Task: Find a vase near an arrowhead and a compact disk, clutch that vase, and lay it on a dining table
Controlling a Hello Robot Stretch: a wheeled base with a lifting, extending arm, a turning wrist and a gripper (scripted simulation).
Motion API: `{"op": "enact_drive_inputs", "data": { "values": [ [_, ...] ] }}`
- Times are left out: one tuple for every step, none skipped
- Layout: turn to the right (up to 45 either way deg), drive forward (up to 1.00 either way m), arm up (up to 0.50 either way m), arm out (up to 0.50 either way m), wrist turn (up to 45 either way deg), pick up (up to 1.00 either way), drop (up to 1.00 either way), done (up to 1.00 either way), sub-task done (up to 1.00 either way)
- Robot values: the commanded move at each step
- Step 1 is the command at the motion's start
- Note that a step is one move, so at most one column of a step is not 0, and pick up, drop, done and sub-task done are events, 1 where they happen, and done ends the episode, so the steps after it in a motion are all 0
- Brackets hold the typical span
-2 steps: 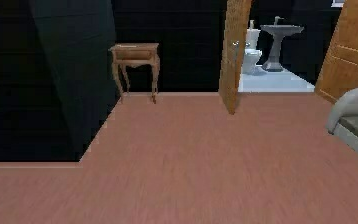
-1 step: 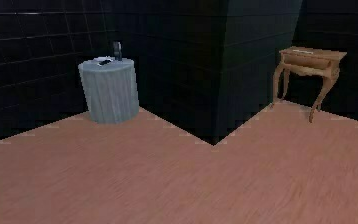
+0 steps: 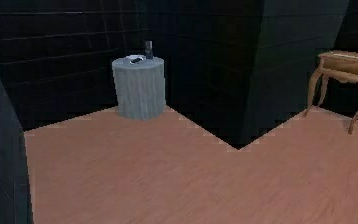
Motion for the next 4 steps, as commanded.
{"op": "enact_drive_inputs", "data": {
  "values": [
    [0.0,0.50,0.00,0.00,0.0,0.00,0.00,0.00,0.00],
    [-36.0,0.00,0.00,0.00,0.0,0.00,0.00,0.00,0.00],
    [0.0,1.00,0.00,0.00,0.0,0.00,0.00,0.00,0.00],
    [0.0,0.65,0.00,0.00,0.0,0.00,0.00,0.00,0.00]
  ]
}}
